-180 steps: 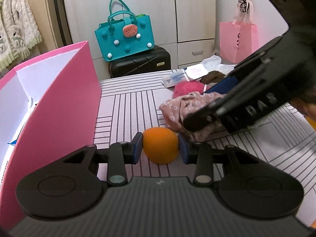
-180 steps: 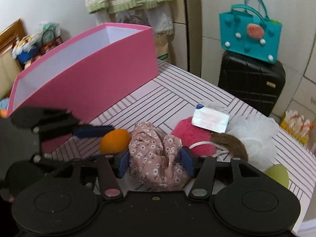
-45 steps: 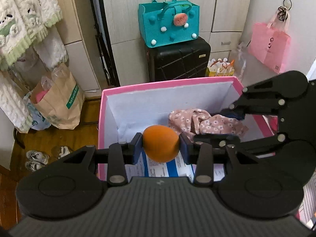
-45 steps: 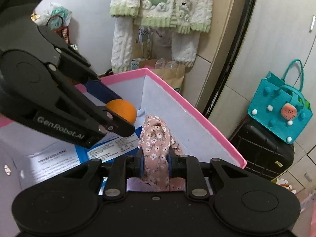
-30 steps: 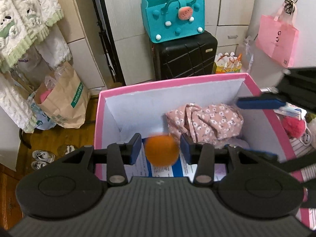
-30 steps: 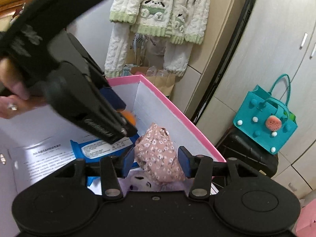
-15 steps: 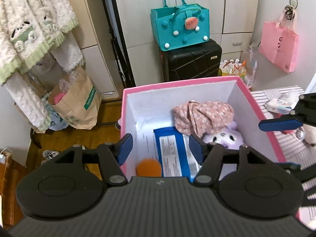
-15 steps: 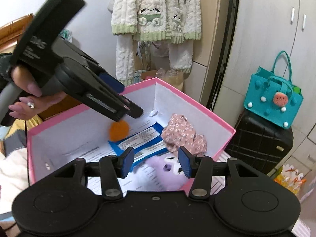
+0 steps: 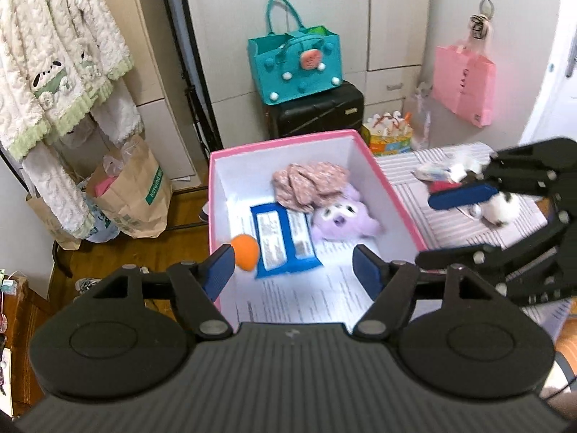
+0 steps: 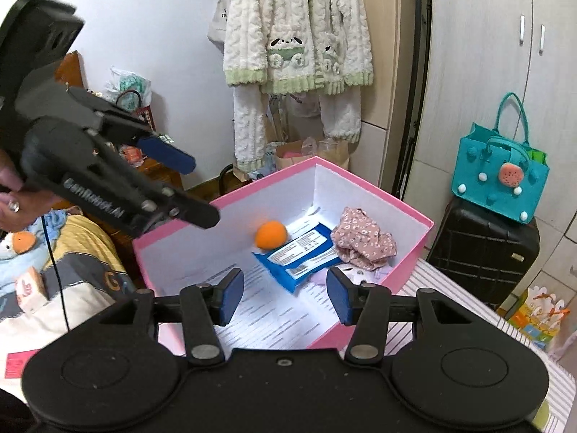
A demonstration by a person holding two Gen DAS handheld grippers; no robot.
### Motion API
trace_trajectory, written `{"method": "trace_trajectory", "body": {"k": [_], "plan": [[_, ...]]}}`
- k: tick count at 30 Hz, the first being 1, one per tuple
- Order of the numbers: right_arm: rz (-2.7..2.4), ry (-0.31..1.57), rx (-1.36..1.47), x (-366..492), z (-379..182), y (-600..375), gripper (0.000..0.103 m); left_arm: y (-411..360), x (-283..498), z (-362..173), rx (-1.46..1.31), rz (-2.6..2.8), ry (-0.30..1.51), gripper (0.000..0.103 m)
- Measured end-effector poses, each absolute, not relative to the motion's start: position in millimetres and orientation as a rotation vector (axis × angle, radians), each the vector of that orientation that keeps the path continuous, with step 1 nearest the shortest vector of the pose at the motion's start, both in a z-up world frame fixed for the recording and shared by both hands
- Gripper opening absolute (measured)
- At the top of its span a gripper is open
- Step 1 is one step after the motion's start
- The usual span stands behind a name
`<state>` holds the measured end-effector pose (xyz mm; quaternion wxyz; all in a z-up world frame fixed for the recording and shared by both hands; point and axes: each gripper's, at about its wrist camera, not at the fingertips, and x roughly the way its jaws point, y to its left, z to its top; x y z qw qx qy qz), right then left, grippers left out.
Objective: Organize soft objects
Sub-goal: 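Withdraw both tools from the pink box toward the remaining items on the table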
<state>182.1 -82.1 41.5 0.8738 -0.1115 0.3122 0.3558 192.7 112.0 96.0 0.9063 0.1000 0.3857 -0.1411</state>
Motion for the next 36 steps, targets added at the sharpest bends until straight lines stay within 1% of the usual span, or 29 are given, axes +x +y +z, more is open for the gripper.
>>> {"method": "trace_trajectory", "body": {"k": [6, 8, 10, 12, 16, 19, 21, 24, 36], "plan": [[0.751, 0.648, -0.226, 154, 58, -94, 0.058, 113, 158, 111, 0.187, -0.328, 0.815, 0.072], [0.763, 0.654, -0.224, 146, 61, -97, 0.059, 112, 146, 116, 0.199, -0.327, 0.805, 0.074], [0.767, 0.656, -0.222, 138, 63, -99, 0.061, 109, 135, 119, 0.215, -0.337, 0.789, 0.081], [0.781, 0.664, -0.213, 130, 63, -103, 0.063, 105, 122, 121, 0.239, -0.347, 0.77, 0.082], [0.782, 0.68, -0.197, 117, 62, -112, 0.065, 96, 102, 119, 0.276, -0.369, 0.75, 0.086], [0.763, 0.694, -0.196, 110, 58, -119, 0.071, 90, 92, 114, 0.295, -0.388, 0.762, 0.087], [0.745, 0.703, -0.196, 105, 55, -125, 0.072, 87, 85, 110, 0.292, -0.398, 0.774, 0.087], [0.713, 0.708, -0.201, 93, 50, -137, 0.073, 82, 73, 104, 0.284, -0.417, 0.776, 0.094], [0.619, 0.715, -0.161, 53, 12, -190, 0.075, 49, 52, 64, 0.248, -0.491, 0.778, 0.094]]}}
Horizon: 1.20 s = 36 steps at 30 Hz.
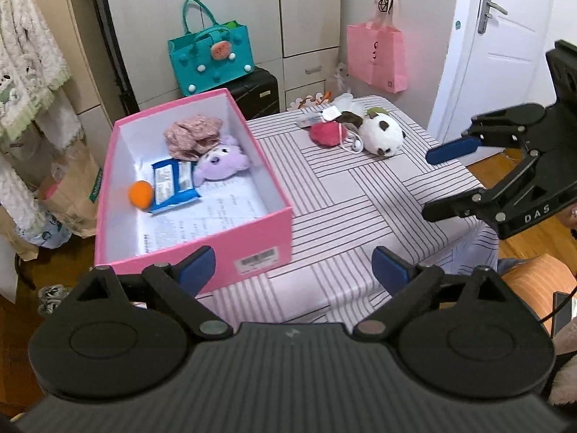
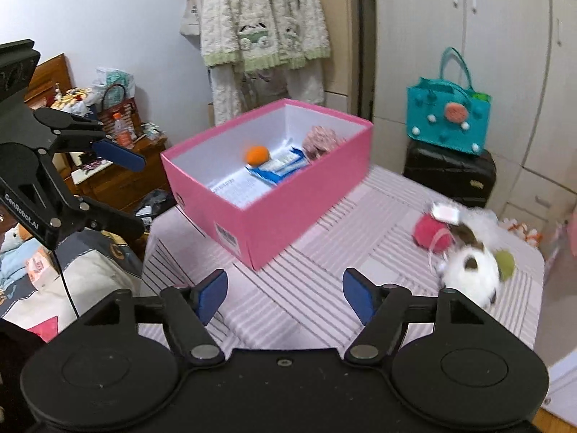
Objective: Organize soft objects
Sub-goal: 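Withdraw both tools from the pink box toward the remaining items on the table, then move the left tool toward the white tissue packet while the right gripper grasps the clear plastic bag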
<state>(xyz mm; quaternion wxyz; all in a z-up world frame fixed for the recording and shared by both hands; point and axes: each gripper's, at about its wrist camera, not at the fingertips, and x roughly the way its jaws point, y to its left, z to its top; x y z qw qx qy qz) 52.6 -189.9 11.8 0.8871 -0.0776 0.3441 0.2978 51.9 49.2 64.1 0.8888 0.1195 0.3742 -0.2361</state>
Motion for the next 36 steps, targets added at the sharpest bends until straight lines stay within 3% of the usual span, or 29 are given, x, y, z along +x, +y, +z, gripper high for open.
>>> {"method": "trace_trajectory", "body": {"k": [18, 36], "plan": [[0.435, 0.62, -0.193, 54, -60, -244, 0.075, -11, 75, 12, 0.166, -0.54, 0.626, 0.094], [0.254, 0.507, -0.003, 135, -47, -335, 0.075, -109, 140, 20, 0.087, -0.473, 0.489, 0.093]]}}
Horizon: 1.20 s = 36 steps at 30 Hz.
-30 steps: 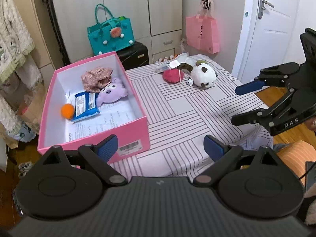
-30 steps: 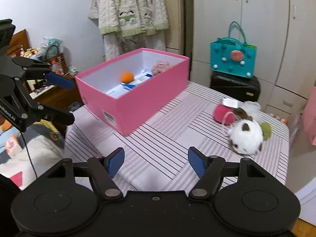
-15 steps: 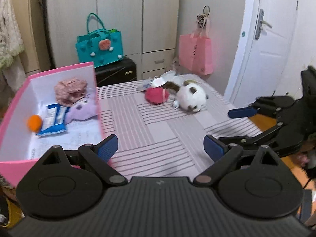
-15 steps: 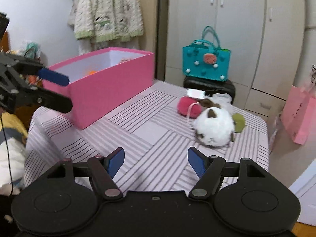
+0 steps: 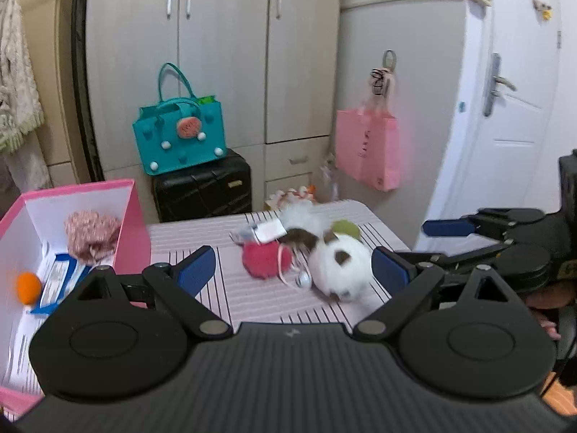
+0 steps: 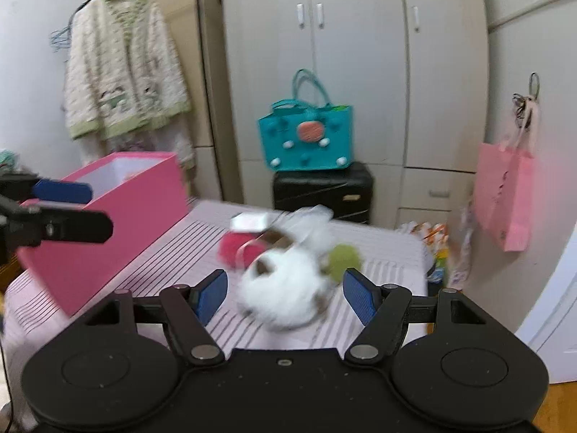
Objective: Organize soft objects
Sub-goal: 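Move the left tool toward the white tissue packet while the right gripper grasps the clear plastic bag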
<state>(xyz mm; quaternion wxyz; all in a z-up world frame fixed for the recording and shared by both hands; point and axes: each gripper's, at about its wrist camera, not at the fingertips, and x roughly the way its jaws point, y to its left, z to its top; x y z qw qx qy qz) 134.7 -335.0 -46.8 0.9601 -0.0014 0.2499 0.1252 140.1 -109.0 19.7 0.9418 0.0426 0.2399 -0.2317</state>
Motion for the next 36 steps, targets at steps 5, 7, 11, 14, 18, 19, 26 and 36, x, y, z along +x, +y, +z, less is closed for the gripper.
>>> {"method": "trace_trajectory", "body": {"k": [5, 7, 11, 14, 18, 19, 26, 36], "plan": [[0.279, 0.53, 0.004, 183, -33, -346, 0.075, -132, 177, 16, 0.062, -0.439, 0.544, 0.091], [0.29, 0.545, -0.011, 204, -29, -346, 0.075, -143, 192, 14, 0.076, -0.403, 0.549, 0.091], [0.31, 0.59, -0.003, 241, -31, -347, 0.068, -158, 221, 9, 0.068, -0.365, 0.59, 0.087], [0.347, 0.612, 0.037, 263, -36, -349, 0.064, -162, 244, 1, 0.039, -0.334, 0.63, 0.081], [0.377, 0.625, 0.069, 289, -48, -352, 0.063, -159, 277, -15, -0.035, -0.313, 0.708, 0.078], [0.384, 0.637, 0.089, 295, -53, -353, 0.063, -160, 281, -19, -0.032, -0.289, 0.709, 0.078], [0.435, 0.748, 0.134, 320, -82, -349, 0.063, -163, 298, -40, -0.011, -0.24, 0.735, 0.077], [0.503, 0.792, 0.111, 330, -101, -345, 0.063, -150, 314, -58, -0.106, -0.231, 0.794, 0.062]]}}
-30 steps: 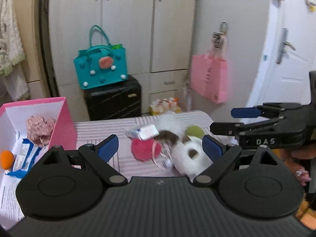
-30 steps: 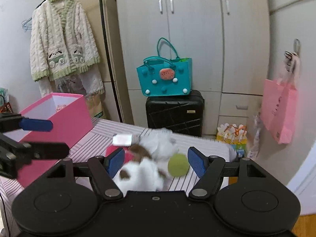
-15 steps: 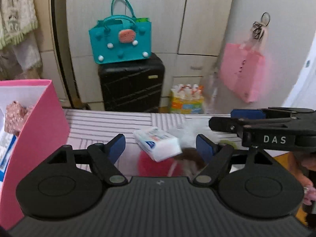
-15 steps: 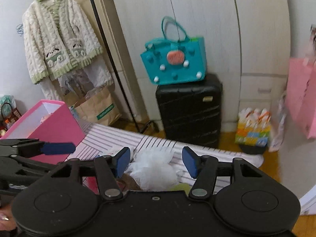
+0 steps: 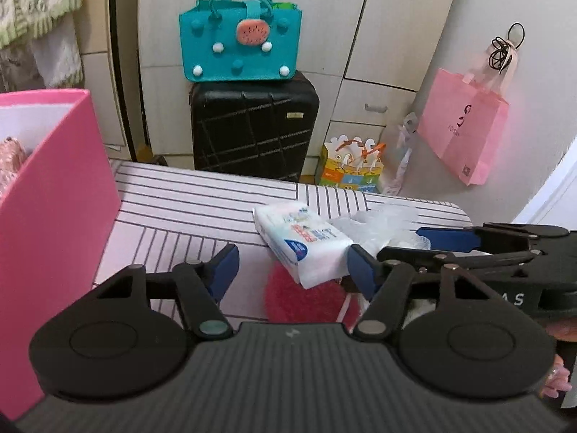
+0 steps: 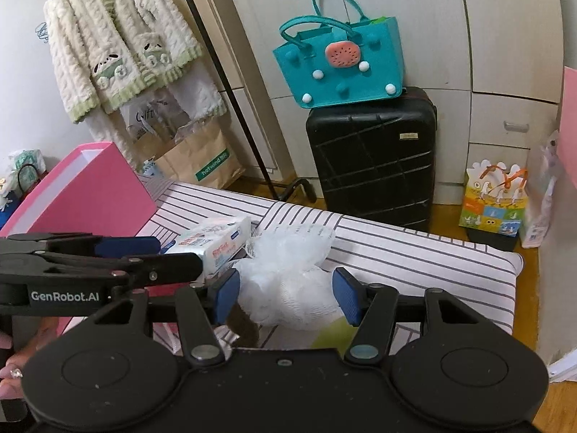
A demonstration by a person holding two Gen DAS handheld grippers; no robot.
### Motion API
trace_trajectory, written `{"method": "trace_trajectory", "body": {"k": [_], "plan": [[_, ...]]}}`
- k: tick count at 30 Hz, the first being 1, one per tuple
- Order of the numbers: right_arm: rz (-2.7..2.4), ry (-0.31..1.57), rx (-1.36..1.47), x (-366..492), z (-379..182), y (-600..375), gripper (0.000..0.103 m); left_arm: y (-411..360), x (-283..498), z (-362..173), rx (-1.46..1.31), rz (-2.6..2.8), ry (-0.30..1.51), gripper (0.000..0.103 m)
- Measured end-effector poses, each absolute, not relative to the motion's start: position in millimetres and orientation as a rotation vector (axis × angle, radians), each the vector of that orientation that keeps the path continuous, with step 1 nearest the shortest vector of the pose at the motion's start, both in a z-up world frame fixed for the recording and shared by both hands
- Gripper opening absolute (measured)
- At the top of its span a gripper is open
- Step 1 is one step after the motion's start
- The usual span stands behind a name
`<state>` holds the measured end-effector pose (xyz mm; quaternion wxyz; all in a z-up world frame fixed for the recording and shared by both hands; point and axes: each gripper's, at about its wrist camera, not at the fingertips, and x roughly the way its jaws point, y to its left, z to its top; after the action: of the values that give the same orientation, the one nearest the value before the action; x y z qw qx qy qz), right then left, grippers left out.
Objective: Organize soft objects
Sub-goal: 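Move the left tool toward the white tissue packet while the right gripper grasps the clear plastic bag, then grasp the white tissue packet with the left gripper while the right gripper lifts the plastic bag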
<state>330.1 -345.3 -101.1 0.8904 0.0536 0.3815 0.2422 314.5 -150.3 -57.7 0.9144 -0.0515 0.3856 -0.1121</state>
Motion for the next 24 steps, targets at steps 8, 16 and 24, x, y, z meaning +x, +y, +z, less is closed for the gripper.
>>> {"method": "trace_trajectory", "body": {"k": [8, 16, 24], "plan": [[0.494, 0.778, 0.055, 326, -106, -339, 0.044, -146, 318, -71, -0.154, -0.258, 0.85, 0.035], [0.481, 0.755, 0.062, 314, -94, -338, 0.013, -145, 312, -69, -0.155, -0.266, 0.824, 0.02], [0.469, 0.75, 0.039, 306, -85, -330, 0.011, -137, 306, -58, -0.139, -0.271, 0.8, 0.003]]}}
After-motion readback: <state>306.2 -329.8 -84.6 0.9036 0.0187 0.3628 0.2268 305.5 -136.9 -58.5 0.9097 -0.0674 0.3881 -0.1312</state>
